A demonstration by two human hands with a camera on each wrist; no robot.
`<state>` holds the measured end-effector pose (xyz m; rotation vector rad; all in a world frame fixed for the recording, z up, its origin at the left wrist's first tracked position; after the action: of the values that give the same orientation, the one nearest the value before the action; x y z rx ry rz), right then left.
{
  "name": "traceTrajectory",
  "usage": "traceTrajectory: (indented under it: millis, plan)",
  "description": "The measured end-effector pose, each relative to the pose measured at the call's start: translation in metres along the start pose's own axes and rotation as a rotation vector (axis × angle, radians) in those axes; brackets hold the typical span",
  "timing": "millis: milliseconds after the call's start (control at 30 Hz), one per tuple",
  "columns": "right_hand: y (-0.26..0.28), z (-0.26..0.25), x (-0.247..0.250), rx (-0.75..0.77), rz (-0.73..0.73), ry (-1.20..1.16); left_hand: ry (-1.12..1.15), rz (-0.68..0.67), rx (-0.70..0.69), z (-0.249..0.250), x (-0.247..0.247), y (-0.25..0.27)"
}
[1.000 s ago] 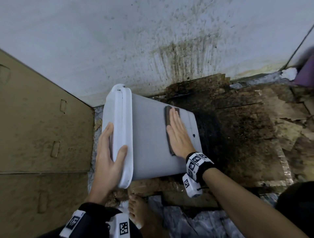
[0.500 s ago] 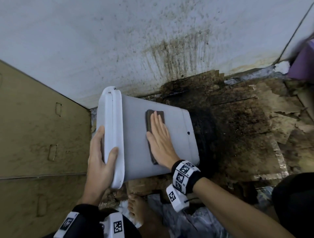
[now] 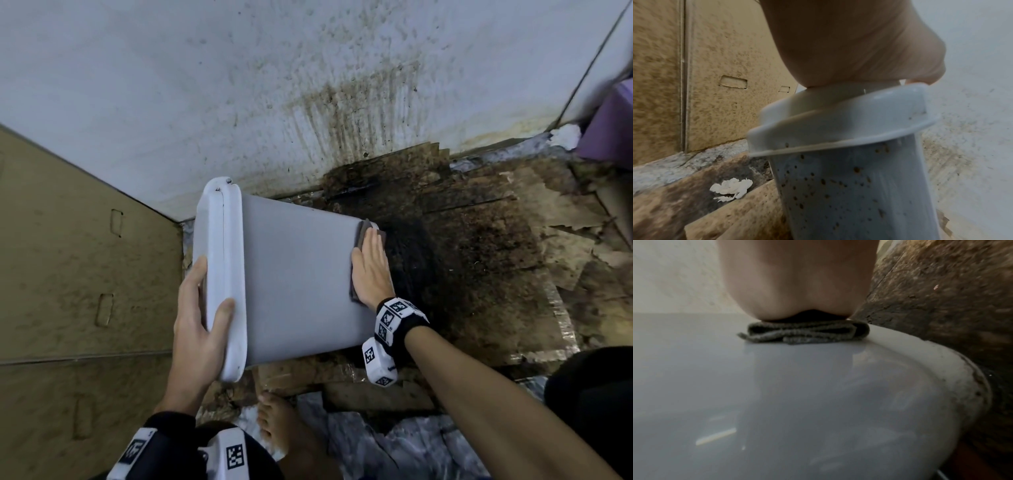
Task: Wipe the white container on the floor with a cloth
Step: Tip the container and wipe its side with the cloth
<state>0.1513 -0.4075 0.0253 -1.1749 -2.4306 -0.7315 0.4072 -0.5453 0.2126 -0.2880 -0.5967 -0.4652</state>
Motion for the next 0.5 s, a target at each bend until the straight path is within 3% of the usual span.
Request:
traceTrajectory:
  millis: [133, 300, 500]
  plan:
    - [0.023, -0.006, -0.011, -0.008, 0.031, -0.046, 0.006, 0.01, 0.003, 0.0, 0.001, 0.0]
    - [0.059, -0.018, -0.016, 0.104, 0.077, -0.025, -0.001, 0.02, -0.002, 0.006, -0.002, 0.001]
    - [0.006, 0.006, -0.005, 0.061, 0.024, 0.085, 0.0, 0.014, 0.0, 0.011, -0.004, 0.002]
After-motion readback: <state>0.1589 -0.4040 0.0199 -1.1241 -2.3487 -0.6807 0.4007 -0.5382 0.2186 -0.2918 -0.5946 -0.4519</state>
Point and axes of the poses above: each hand's wrist, its own y-axis away from the middle knuckle, its own x-axis out of the back of the hand, z = x × y, the point moved 9 cm from there along -y, towards the middle knuckle, and after that the axes turned 10 degrees about z, right-handed, at the moved point
